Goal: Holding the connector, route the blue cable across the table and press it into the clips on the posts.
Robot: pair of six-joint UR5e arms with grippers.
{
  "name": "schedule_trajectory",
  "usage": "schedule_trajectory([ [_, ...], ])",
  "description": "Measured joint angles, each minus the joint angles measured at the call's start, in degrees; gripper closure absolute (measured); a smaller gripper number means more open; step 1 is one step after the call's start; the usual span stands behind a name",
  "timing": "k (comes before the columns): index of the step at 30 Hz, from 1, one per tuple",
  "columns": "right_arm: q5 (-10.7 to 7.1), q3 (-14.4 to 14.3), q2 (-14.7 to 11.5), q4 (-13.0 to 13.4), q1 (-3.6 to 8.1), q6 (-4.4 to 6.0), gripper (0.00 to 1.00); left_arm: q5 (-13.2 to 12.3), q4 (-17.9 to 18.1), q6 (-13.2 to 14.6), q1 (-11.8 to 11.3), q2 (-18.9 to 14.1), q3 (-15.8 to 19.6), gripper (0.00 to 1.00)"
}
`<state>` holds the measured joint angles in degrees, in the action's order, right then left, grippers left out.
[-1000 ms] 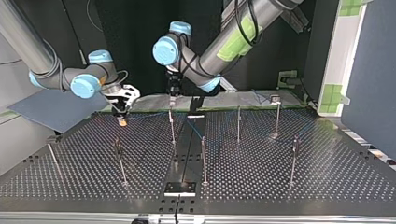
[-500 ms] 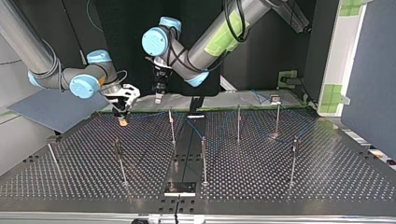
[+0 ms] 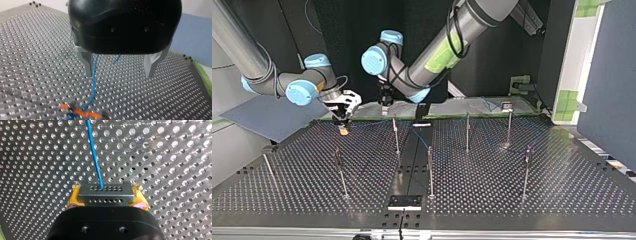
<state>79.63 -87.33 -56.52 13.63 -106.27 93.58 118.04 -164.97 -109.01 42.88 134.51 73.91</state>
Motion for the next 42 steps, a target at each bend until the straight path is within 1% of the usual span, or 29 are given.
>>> schedule_trajectory([
  [9, 0.0, 0.0, 0.01, 0.01, 0.14, -0.03, 1.0, 0.61, -0.11, -0.05, 0.35, 0.46, -4.38, 0.0],
  [14, 0.0, 0.0, 0.0, 0.0, 0.22, -0.04, 1.0, 0.87, -0.28, -0.11, 0.0, 2.4, -6.88, 0.0],
  [20, -0.13, 0.0, 0.01, 0.0, 0.3, -0.04, 1.0, 0.7, -2.51, -0.34, -0.68, 5.49, -10.07, 0.0],
  [24, -0.2, 0.0, 0.0, 0.01, 0.32, -0.1, 1.0, 0.75, -3.1, -0.39, -0.95, 7.53, -12.3, 0.0],
  [36, -0.17, 0.0, 0.03, 0.01, 0.46, -0.09, 1.0, 0.89, -3.23, -0.62, -0.87, 8.57, -17.95, 0.0],
  [38, -0.18, 0.0, 0.03, 0.01, 0.49, -0.04, 1.0, 0.81, -3.45, -0.64, -1.04, 9.05, -18.61, 0.0],
  [42, -0.2, 0.0, 0.02, 0.01, 0.5, -0.02, 1.0, 0.86, -5.08, -0.72, -1.31, 10.98, -20.63, 0.0],
])
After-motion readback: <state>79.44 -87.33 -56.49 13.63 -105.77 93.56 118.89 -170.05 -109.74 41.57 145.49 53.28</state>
